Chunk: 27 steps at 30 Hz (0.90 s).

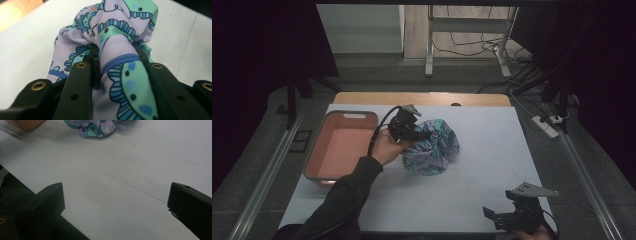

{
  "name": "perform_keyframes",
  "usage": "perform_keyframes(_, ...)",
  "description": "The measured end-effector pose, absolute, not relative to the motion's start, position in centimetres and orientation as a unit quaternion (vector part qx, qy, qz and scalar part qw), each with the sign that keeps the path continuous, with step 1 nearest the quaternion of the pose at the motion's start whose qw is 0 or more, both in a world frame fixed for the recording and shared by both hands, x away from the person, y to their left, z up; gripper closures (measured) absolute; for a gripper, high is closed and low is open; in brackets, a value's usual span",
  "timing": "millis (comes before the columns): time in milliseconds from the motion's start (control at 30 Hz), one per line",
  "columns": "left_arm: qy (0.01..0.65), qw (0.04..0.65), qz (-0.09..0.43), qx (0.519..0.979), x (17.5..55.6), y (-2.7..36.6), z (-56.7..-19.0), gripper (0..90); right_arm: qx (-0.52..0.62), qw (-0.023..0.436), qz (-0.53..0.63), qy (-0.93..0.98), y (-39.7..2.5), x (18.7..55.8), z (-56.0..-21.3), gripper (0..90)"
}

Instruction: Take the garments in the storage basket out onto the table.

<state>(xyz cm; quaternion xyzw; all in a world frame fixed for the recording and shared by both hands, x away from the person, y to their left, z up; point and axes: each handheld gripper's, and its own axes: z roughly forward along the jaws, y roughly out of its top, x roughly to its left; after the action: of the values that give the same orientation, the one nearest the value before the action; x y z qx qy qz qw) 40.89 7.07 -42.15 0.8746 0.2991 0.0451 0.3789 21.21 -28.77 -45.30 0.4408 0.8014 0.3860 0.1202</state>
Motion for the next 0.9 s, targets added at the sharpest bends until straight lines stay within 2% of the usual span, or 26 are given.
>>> perform_keyframes(400,0.304,0.322,0.055,0.895,41.0,5.5,-46.5,67.4,0.440,0.119,0.386,0.802,-28.8,21.2,-45.3,1.2)
perform_keyframes(667,0.297,0.311,0.056,0.901,40.7,4.9,-48.6,65.5,0.438,0.118,0.385,0.804,-28.8,21.2,-45.3,1.2)
perform_keyframes(900,0.299,0.307,0.058,0.902,40.3,4.7,-50.1,57.9,0.435,0.116,0.381,0.807,-28.7,21.3,-45.4,1.2)
